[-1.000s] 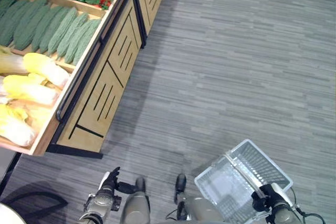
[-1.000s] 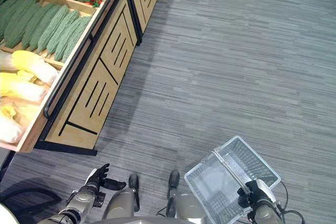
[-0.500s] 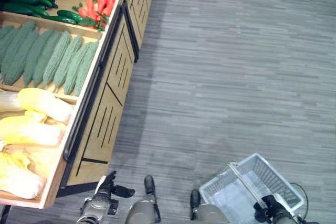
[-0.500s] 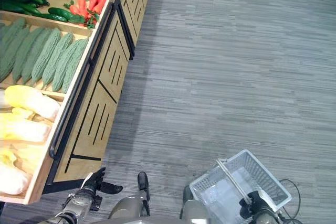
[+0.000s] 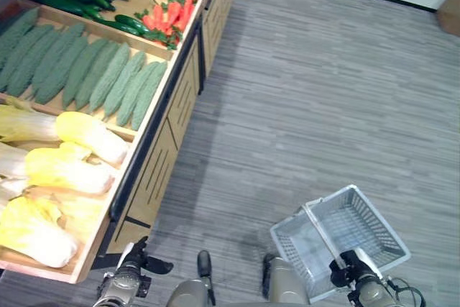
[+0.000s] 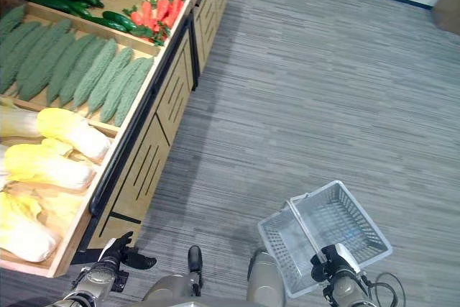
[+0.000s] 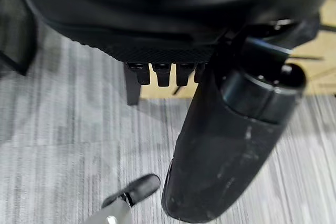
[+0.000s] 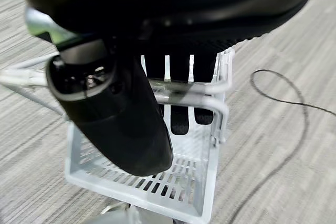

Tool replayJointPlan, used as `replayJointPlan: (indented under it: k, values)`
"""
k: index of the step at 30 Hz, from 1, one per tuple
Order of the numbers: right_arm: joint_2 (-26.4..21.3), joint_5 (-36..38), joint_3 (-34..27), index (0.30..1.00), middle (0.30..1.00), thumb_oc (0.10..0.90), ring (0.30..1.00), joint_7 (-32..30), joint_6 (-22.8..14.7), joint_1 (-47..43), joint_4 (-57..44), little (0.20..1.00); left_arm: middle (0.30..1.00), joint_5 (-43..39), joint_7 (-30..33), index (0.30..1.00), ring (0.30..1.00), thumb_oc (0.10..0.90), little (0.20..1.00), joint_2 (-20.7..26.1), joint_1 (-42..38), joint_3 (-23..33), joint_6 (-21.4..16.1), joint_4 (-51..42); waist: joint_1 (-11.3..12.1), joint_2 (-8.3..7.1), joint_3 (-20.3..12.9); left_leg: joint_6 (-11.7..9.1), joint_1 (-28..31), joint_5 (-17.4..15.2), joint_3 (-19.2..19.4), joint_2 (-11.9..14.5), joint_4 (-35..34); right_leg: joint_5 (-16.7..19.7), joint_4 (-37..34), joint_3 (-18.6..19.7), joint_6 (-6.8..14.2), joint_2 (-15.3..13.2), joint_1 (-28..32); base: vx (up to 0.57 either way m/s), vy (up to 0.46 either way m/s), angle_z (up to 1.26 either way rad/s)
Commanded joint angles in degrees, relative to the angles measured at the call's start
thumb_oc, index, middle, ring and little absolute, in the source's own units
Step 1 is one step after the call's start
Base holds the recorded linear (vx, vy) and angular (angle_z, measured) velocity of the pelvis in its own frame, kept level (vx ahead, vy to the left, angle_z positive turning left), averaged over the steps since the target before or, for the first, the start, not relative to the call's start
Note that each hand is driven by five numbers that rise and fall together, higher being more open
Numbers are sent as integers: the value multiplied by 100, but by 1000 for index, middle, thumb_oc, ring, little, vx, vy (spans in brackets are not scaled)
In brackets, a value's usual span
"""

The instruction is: Get the vegetables into the basket

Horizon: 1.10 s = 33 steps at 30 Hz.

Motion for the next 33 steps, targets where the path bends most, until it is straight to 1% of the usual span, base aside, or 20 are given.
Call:
replayJointPlan:
  k: [1,2,4,5,7,10,11,12,13,15,16,18,19,20,21,22,26,29,32,33]
  values:
    - [-481,-3,72,300,300,400,300,-78,-57,63,-105,300,1000,-76,147,1000,1000,900,1000,168,40,225,-177,-142,-57,-10,136,-684,331,-520,-127,601,478,937,115,31,126,30,-22,272,-261,89]
    - [-469,-40,88,300,300,400,300,-60,-61,91,-158,300,1000,-89,147,1000,1000,900,1000,175,63,296,-165,7,-65,-48,98,-718,399,-595,-209,637,525,972,108,41,150,37,-34,218,-245,84]
    - [-473,-62,89,300,300,400,300,-66,-63,124,-106,300,1000,-102,181,1000,1000,900,1000,112,192,443,-123,114,2,-99,-50,-801,457,-590,-317,752,554,832,148,-182,81,124,149,308,-416,77]
    - [-509,-48,75,300,300,400,300,-76,-82,103,-18,300,1000,-143,204,1000,1000,900,1000,44,242,530,-98,229,17,-60,-149,-907,445,-464,-486,926,517,698,122,-259,-56,334,270,258,-441,68]
    - [-583,33,18,300,300,400,300,-140,-138,117,-45,300,1000,-182,247,1000,1000,900,1000,-34,247,529,-99,232,45,-30,-188,-1020,344,-277,-631,1083,620,556,151,-443,-179,459,345,158,-346,46]
    - [-659,119,-31,300,300,400,300,-178,-165,147,-68,300,1000,-175,254,1000,1000,900,1000,-108,182,444,-84,219,29,0,-173,-1099,90,-117,-657,1158,868,427,154,-667,-285,481,432,53,-255,51]
    - [-749,174,-97,300,300,400,300,-205,-157,206,-81,300,1000,-188,272,1000,1000,900,1000,-166,72,349,-75,170,-32,16,-102,-1124,-133,5,-172,1235,1199,334,99,-978,-370,422,635,15,-232,56]
    - [-747,174,-98,300,300,400,300,-205,-157,205,-80,300,1000,-188,272,1000,1000,900,1000,-164,70,349,-75,170,-43,10,-115,-1122,-154,19,-181,1226,1195,342,94,-986,-369,413,621,34,-235,92]
    - [-763,194,-143,300,300,400,300,-209,-140,246,-53,300,1000,-171,263,1000,1000,900,1000,-177,35,301,-68,146,-73,17,-111,-1115,-195,67,126,1302,1265,293,57,-1118,-404,402,717,33,-137,142]
    - [-750,315,-307,300,300,400,300,-228,-109,374,11,300,1000,-137,255,1000,1000,900,1000,-190,-42,198,-39,76,-172,80,-83,-1132,-280,218,1022,1502,1350,202,-16,-1469,-445,399,945,76,-193,138]
    - [-741,349,-344,300,300,400,300,-242,-93,412,52,300,1000,-105,245,1000,1000,900,1000,-191,-55,163,-33,62,-183,116,-98,-1200,-288,167,1130,1500,1331,110,-47,-1512,-409,426,1027,94,-138,102]
    - [-710,418,-429,300,300,400,300,-259,-73,467,122,300,1000,-1,261,1000,1000,900,1000,-194,-106,97,-2,114,-224,179,-122,-1220,-374,159,1413,1437,1154,64,-156,-1700,-388,430,1155,95,-61,103]
    - [-668,437,-448,300,300,400,300,-292,-68,474,136,300,1000,97,304,1000,1000,900,1000,-174,-137,96,36,189,-220,214,-145,-1220,-505,330,1484,1318,857,42,-201,-1835,-371,427,1239,48,9,83]
    - [-651,450,-440,300,300,400,300,-304,-69,436,142,300,1000,127,334,1000,1000,900,1000,-159,-143,117,40,223,-183,221,-131,-1144,-588,449,1466,1298,749,111,-181,-1897,-405,417,1185,122,38,57]
    - [-611,415,-405,300,300,400,300,-315,-58,420,163,300,1000,120,332,1000,1000,900,1000,-155,-102,155,52,263,-197,231,-169,-1183,-446,305,1407,1271,610,-10,-154,-1845,-340,435,1264,52,75,28]
    - [-574,410,-402,300,300,400,300,-324,-59,404,169,300,1000,142,349,1000,1000,900,1000,-150,-63,190,63,293,-184,223,-177,-1094,-428,388,1480,1259,553,69,-136,-1918,-369,408,1233,154,125,-3]
    - [-423,304,-336,300,300,400,300,-267,-34,423,257,300,1000,200,319,1000,1000,900,1000,-164,62,235,56,321,-92,131,-239,-954,-247,261,1475,1107,420,83,-11,-1866,-283,238,1308,127,184,-8]
    - [-259,149,-217,300,300,400,300,-180,38,340,390,300,1000,182,287,1000,1000,900,1000,-185,124,261,29,300,15,-14,-259,-764,-195,-50,1477,869,490,232,47,-1769,-78,-24,1367,128,255,15]
    - [-227,54,-159,300,300,400,300,-157,81,262,419,300,1000,139,268,1000,1000,900,1000,-141,158,296,16,253,88,-57,-233,-615,-172,-177,1447,719,493,408,622,-1665,49,-202,1186,64,218,13]
    - [-201,13,-87,300,300,400,300,-170,66,170,368,300,1000,97,275,1000,1000,900,1000,-81,193,339,12,237,106,-33,-169,-510,-58,-214,1466,651,417,644,1349,-1555,154,-312,921,105,237,18]
